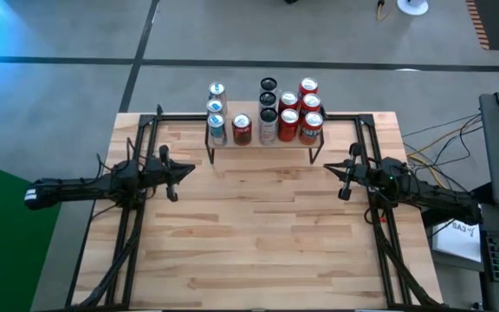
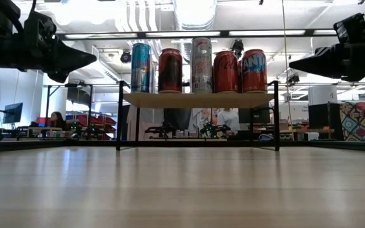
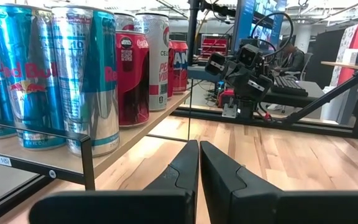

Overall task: Place canned beverage on shelf
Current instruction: Return to Home position

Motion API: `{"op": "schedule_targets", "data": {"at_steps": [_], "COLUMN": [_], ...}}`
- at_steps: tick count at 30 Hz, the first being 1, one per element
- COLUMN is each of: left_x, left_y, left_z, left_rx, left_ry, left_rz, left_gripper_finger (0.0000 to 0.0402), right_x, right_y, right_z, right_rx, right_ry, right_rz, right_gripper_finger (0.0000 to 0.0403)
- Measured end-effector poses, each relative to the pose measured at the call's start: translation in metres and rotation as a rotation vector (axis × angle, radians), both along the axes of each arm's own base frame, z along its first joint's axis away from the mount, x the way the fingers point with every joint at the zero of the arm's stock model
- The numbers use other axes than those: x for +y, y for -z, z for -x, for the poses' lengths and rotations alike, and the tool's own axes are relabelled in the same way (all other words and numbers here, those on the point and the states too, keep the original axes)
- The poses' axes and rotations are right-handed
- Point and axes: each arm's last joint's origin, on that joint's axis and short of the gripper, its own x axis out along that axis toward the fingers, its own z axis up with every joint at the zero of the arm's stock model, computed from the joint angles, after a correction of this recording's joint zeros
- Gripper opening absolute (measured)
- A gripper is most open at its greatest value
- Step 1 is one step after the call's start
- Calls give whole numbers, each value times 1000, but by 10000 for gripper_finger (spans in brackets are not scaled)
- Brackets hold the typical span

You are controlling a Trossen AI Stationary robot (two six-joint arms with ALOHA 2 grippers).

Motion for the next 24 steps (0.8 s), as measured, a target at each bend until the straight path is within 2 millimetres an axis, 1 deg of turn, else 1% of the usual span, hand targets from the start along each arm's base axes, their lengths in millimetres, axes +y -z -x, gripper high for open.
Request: {"op": "schedule_targets", "data": {"at_steps": [24], "left_x": [0], "left_y": [3], "left_z": [-3], "left_rx": [38], "left_ry": [0], "left_rz": [5], "left_gripper_finger": [0], "right_x": [0], "right_y": [0], "right_z": [0], "right_rx": [0], "right_ry": [0], "right_rz": [0], "right_gripper_finger": [9]}}
